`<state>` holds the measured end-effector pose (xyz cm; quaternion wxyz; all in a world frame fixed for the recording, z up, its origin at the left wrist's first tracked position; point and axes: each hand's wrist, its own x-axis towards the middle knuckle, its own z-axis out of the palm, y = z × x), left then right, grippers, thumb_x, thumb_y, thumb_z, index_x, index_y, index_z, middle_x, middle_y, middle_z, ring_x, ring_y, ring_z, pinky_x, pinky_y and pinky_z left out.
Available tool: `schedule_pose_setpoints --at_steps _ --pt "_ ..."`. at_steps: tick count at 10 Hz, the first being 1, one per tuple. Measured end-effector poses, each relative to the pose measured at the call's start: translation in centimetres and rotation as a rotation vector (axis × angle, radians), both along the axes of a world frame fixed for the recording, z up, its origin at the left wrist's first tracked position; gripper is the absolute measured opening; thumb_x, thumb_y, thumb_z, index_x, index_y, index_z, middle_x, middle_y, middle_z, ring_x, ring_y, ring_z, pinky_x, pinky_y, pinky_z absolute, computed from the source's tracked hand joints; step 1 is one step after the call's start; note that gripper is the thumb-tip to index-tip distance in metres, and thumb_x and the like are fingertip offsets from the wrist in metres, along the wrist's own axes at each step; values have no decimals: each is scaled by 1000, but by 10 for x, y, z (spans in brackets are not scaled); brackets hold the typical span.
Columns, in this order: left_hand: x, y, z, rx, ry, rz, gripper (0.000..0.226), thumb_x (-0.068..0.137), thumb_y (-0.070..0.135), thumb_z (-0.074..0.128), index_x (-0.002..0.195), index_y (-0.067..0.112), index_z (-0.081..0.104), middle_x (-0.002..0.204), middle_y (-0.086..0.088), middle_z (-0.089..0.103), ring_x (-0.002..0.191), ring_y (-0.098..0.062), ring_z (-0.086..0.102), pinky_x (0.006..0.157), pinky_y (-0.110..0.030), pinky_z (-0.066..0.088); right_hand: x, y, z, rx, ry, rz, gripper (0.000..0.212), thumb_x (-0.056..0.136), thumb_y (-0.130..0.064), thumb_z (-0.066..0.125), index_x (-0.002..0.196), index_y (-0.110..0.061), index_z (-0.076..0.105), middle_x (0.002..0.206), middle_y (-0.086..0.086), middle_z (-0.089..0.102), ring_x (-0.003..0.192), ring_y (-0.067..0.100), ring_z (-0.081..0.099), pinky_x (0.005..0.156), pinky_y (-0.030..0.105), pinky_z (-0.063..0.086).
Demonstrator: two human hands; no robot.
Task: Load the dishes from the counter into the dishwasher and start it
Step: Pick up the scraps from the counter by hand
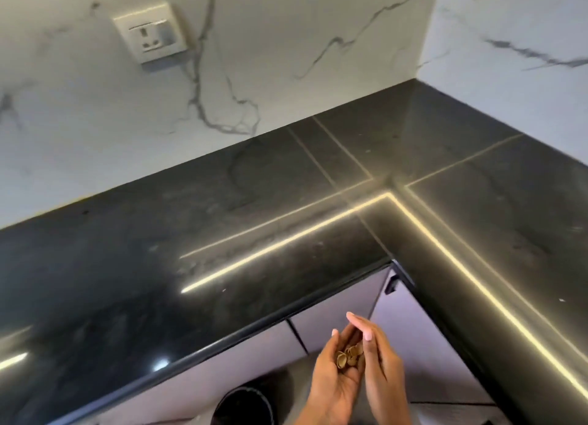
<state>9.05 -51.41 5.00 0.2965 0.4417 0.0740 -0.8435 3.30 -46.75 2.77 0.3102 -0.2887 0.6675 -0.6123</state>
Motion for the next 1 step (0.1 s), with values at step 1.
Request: schedule_pose_setpoints --at_steps 1 --pt "53 7 -23 30 -26 132 57 101 18 32 74 -15 69 83 -28 68 64 -35 69 50 -39 57 57 1 -28 88 -160 64 34 89 -50 46 95 -30 73 104 -8 70 102 12 63 88 28 50"
